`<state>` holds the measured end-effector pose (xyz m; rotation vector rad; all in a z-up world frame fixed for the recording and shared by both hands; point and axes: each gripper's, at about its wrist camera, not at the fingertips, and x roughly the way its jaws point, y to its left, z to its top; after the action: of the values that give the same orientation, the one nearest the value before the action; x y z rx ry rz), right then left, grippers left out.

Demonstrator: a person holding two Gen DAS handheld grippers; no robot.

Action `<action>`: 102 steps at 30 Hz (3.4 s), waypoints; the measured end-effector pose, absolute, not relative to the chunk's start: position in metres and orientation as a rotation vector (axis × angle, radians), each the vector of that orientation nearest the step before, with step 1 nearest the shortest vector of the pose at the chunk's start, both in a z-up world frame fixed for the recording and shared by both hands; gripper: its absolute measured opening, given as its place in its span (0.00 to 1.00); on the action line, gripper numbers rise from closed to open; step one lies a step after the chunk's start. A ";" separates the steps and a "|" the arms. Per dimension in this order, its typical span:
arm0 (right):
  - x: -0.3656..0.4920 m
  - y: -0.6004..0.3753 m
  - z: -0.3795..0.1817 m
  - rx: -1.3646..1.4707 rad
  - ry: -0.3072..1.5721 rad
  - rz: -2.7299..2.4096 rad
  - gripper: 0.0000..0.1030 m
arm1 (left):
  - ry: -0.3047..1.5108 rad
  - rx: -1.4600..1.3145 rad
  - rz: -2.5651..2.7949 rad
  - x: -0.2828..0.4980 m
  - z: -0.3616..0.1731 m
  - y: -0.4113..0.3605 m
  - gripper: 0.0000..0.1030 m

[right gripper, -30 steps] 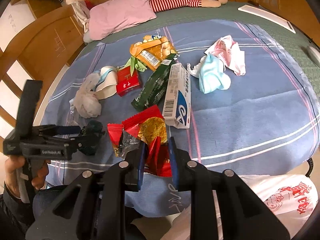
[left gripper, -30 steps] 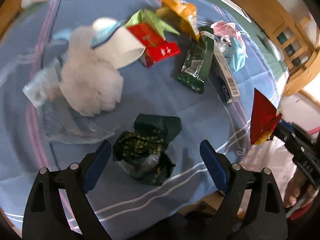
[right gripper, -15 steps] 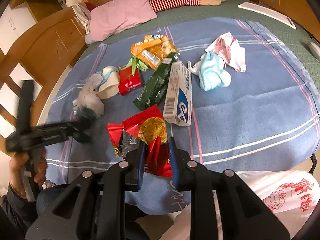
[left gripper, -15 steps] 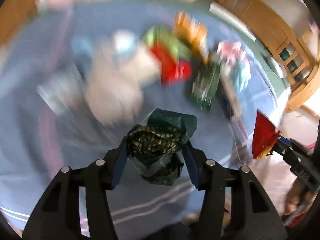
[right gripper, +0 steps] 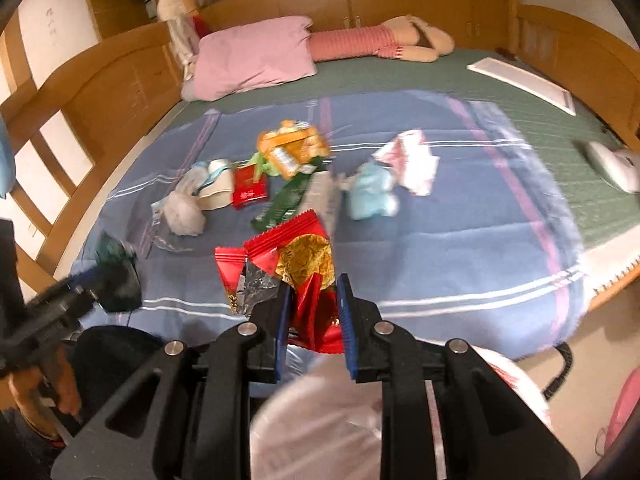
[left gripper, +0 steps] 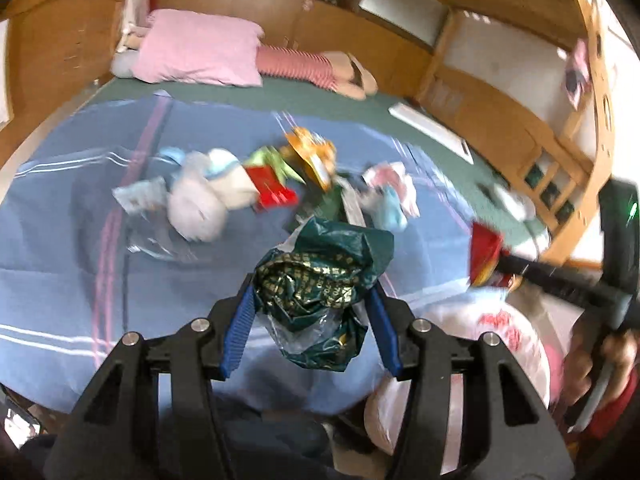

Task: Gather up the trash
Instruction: 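Drop the red wrapper from the right tool into the bag while the left tool drops the green wrapper, then grasp the white ointment box with the left tool while the right tool grasps the blue face mask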

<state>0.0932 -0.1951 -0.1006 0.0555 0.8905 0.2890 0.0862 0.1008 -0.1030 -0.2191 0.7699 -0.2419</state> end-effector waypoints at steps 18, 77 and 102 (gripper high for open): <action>0.059 -0.279 -0.151 0.122 1.055 0.179 0.72 | 0.896 -0.288 -0.508 0.083 -0.105 0.015 0.53; 0.257 -0.152 -0.189 0.161 0.998 0.234 0.75 | 0.813 -0.448 0.160 0.181 -0.135 0.120 0.97; 0.247 -0.179 -0.199 0.226 1.161 0.390 0.20 | 0.898 -0.317 0.083 0.194 -0.145 0.092 0.97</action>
<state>0.2468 -0.1789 -0.1986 0.2257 1.1612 0.3898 0.1937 0.0919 -0.1445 -0.3167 0.8981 0.0831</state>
